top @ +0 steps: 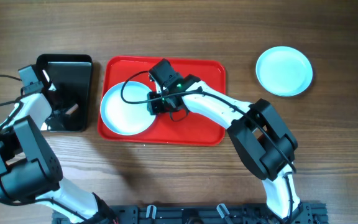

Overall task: Clean dirty plates on tray and stack at the side
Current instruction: 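Bring the sponge back onto the plate with the left gripper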

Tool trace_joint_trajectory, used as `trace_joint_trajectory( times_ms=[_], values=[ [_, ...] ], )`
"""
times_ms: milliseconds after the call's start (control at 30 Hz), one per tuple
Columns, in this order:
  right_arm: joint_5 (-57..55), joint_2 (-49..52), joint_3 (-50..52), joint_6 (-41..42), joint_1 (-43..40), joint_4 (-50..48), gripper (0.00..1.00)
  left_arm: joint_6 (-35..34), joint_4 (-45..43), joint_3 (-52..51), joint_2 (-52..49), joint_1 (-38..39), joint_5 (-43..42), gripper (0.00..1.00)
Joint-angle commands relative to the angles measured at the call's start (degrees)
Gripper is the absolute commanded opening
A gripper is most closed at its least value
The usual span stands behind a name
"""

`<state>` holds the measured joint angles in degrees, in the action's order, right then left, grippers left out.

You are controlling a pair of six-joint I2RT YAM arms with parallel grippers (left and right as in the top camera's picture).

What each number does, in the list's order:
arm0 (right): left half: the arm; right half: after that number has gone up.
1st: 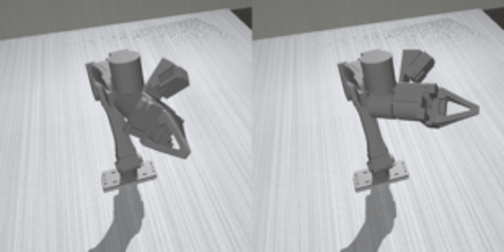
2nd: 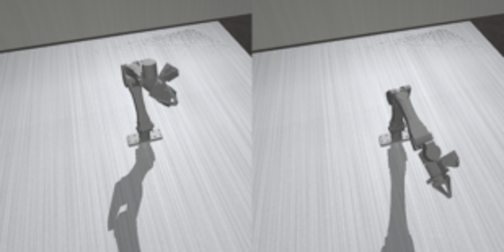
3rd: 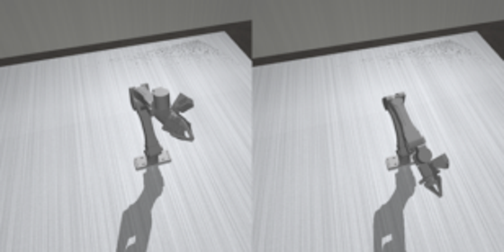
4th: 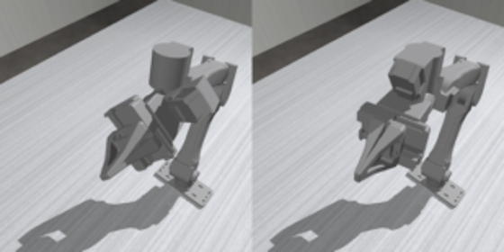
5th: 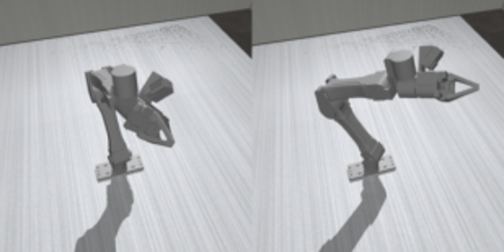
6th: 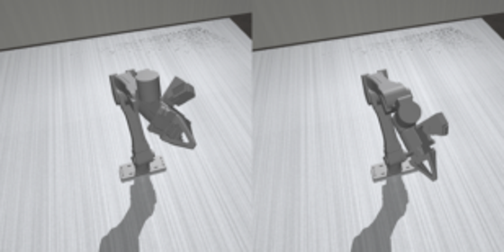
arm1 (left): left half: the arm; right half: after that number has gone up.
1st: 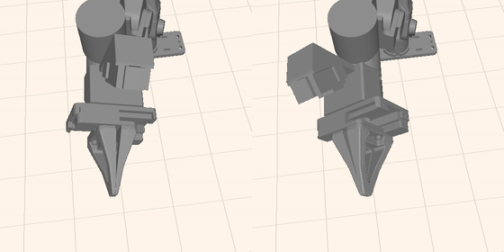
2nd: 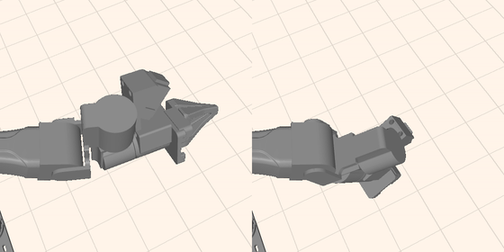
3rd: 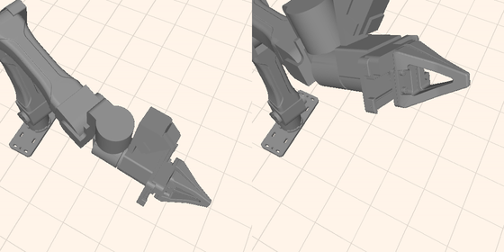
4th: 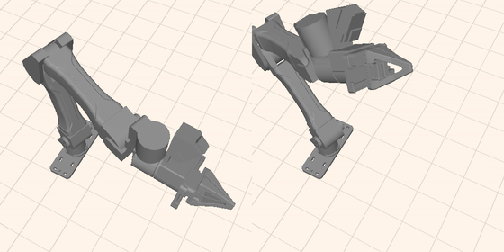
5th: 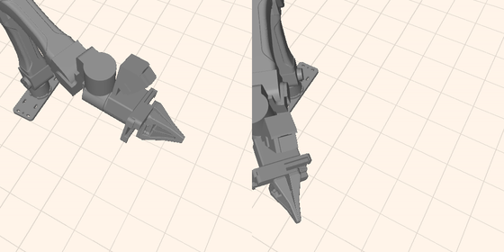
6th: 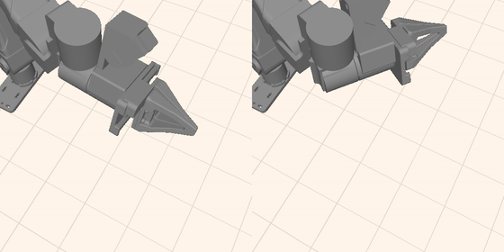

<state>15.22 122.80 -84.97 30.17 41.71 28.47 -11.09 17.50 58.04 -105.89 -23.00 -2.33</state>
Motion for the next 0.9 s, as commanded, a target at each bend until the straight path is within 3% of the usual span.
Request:
trace_joint_trajectory(
  times_ms=[0,67,233,400,633,867],
  values=[
    [-3.82,1.51,0.57,-0.2,0.11,0.96,0.23,0.2,0.24,-0.13,-1.68,0.02,0.44,0.04],
    [-5.97,1.51,0.57,-0.2,0.11,1.22,0.06,0.17,0.61,0.22,1.42,0.09,-0.9,0.04],
    [-7.93,1.51,0.57,-0.2,-0.07,1.53,0.04,0.17,1.2,0.37,13.6,0.68,-13.99,0.04],
    [-15.37,1.03,-1.07,-1.73,-0.55,5.2,0.04,-1.14,7.37,0.37,23.98,4.63,-17.81,0.04],
    [-20.35,-2.43,-4.72,-3.41,-3.15,11.76,0.04,-3.65,16.92,0.13,21.79,16.04,-17.81,0.04],
    [-20.37,-4.15,-4.7,-3.45,-4.13,15.76,0.04,-9.31,11.3,-0.31,11.39,31.26,-17.79,0.04]
  ],
)
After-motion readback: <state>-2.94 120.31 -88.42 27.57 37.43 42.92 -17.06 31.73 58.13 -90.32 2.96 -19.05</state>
